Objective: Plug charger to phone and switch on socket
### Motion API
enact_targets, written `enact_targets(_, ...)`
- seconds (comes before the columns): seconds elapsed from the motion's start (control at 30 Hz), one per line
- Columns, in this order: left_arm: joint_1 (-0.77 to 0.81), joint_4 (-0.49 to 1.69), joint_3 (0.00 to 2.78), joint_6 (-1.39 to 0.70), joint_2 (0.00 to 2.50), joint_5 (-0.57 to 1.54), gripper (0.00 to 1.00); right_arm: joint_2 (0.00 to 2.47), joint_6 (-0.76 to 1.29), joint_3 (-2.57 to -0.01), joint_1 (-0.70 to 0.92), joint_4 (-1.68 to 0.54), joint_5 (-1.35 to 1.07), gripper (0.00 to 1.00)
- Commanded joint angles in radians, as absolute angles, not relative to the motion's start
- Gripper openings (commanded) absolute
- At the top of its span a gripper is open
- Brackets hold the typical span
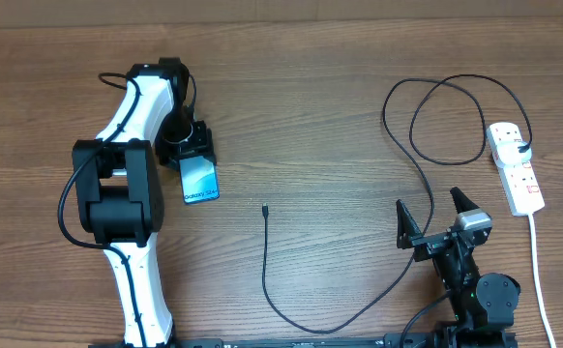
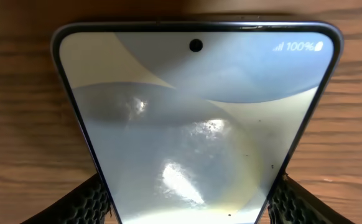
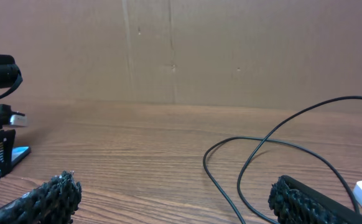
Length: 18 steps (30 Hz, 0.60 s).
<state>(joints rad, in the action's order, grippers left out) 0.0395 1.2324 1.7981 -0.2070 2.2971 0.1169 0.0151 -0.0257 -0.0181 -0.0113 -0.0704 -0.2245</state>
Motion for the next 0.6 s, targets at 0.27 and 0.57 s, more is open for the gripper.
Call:
enact_targets(0.27,0.046,1.261,1.827,-0.148,2.190,0.271,0.64,0.009,-0.028,-0.008,-0.006,-0.065,-0.219,1.00)
enact_targets(0.57,0.046,1.290,1.827,-0.149,1.964,0.440,0.66,0.009,-0.027,-0.008,-0.006,-0.043,-0.218,1.00)
